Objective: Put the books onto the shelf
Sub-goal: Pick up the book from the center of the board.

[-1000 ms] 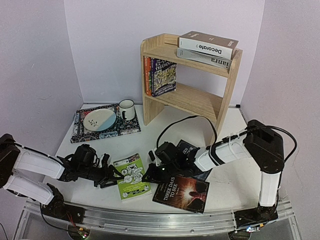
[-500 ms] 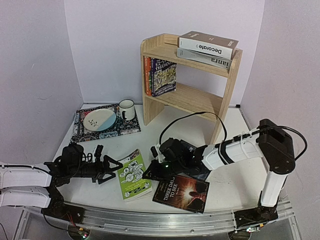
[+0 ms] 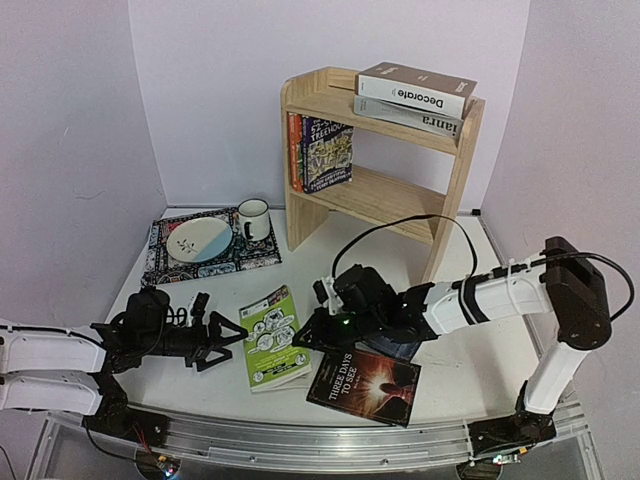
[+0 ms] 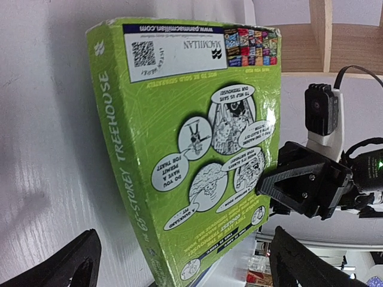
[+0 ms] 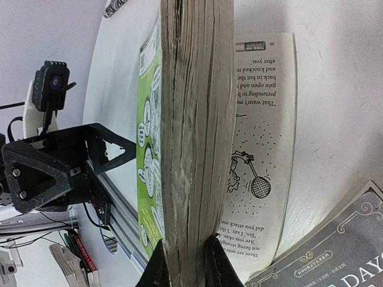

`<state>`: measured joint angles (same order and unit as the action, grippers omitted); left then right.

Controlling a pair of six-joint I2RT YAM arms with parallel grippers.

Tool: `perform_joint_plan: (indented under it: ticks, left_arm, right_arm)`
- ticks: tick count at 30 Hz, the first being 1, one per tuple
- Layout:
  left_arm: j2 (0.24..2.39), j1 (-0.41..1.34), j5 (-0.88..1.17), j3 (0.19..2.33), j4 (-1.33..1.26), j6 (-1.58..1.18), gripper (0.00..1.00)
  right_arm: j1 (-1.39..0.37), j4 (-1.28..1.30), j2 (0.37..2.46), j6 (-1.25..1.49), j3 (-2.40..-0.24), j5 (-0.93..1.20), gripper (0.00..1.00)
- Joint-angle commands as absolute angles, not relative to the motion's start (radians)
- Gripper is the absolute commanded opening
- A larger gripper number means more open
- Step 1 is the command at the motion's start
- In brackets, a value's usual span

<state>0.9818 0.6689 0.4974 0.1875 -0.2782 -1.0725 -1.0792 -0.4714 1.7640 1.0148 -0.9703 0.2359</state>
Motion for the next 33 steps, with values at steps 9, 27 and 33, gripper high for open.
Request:
perform_joint_plan:
  ticks: [9, 27, 33]
  left_arm:
    - [1.030, 0.674, 0.550, 0.213, -0.493, -1.167, 1.00]
    - [1.336, 0.686, 0.667, 0.322, -0.764, -1.228, 0.94]
    - [1.447, 0.696, 0.707, 0.319, -0.899, -1.285, 0.92]
  right_arm:
    - [-1.045, -0.524, 1.627, 1.085, -0.948, 0.168, 0.00]
    - [-1.042, -0.585, 1.608, 1.098, -0.919, 0.197, 0.00]
    - [-1.042, -0.609, 1.608, 1.098, -0.911, 0.211, 0.00]
